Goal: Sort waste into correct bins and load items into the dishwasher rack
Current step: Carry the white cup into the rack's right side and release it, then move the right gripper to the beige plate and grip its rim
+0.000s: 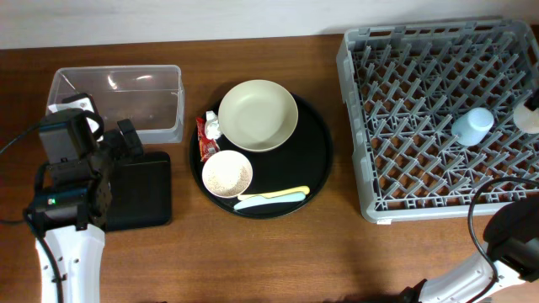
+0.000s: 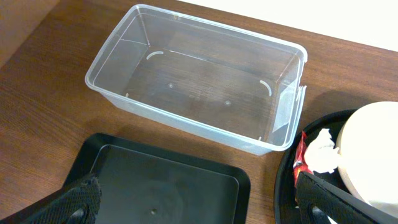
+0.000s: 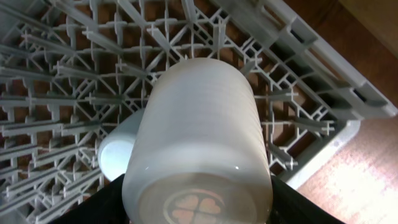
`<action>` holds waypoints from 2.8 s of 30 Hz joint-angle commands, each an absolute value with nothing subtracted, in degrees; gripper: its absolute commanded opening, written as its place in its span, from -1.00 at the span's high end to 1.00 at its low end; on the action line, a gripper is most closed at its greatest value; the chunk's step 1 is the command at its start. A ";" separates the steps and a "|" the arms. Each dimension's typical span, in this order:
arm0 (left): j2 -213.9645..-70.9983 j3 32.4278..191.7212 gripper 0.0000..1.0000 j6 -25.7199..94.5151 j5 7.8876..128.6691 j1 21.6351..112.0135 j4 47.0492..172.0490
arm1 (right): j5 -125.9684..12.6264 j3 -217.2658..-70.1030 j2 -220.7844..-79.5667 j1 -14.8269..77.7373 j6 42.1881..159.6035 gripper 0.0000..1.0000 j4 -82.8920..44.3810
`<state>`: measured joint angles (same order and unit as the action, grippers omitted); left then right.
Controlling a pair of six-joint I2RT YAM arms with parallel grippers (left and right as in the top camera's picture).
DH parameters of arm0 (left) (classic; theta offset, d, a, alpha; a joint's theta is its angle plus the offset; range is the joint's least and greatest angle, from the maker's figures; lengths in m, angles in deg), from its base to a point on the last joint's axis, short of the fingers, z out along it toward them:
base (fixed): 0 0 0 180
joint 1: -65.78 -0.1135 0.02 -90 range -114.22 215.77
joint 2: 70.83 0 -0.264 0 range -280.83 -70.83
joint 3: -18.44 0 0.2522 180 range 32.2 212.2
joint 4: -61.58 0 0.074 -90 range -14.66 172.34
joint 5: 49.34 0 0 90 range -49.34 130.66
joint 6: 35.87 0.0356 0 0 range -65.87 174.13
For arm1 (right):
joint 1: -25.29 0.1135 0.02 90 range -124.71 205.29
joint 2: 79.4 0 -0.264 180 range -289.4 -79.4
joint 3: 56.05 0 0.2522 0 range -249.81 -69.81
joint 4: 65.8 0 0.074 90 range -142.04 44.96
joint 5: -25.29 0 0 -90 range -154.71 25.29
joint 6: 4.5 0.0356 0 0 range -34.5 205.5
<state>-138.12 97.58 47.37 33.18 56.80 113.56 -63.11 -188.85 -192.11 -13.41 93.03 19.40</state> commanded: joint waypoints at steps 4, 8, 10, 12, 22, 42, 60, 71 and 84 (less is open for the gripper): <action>-137.99 98.48 -1.00 46.65 33.79 56.61 113.63 | -62.32 -188.94 -194.75 -13.36 93.57 -0.33 17.26; -137.99 98.48 -0.99 46.65 33.79 56.61 113.63 | -61.18 -188.94 -196.04 -13.36 94.21 -0.33 17.34; -137.99 98.48 -0.99 46.65 33.79 56.61 113.63 | -60.59 -188.94 -196.39 -13.36 94.19 -0.32 17.39; -137.99 98.48 -0.99 46.65 33.79 56.61 113.63 | -60.62 -188.94 -196.72 -13.36 94.19 -0.33 17.08; -137.99 98.48 -0.99 46.65 33.79 56.61 113.63 | -60.66 -188.94 -200.87 -13.36 94.21 -0.33 14.31; -137.99 98.48 -0.99 46.65 33.79 56.61 113.63 | -60.86 -188.94 -202.88 -13.38 94.16 -0.33 10.81; -137.99 98.48 -0.99 46.65 33.79 56.61 113.63 | -60.81 -188.96 -202.88 -13.43 93.27 -0.46 11.09; -137.99 98.48 -0.99 46.65 33.79 56.61 113.63 | -37.23 -193.70 -188.98 -12.77 85.46 -0.52 18.96; -137.99 98.48 -0.99 46.65 33.79 56.61 113.63 | -34.91 -193.44 -181.90 22.00 85.49 -0.97 25.30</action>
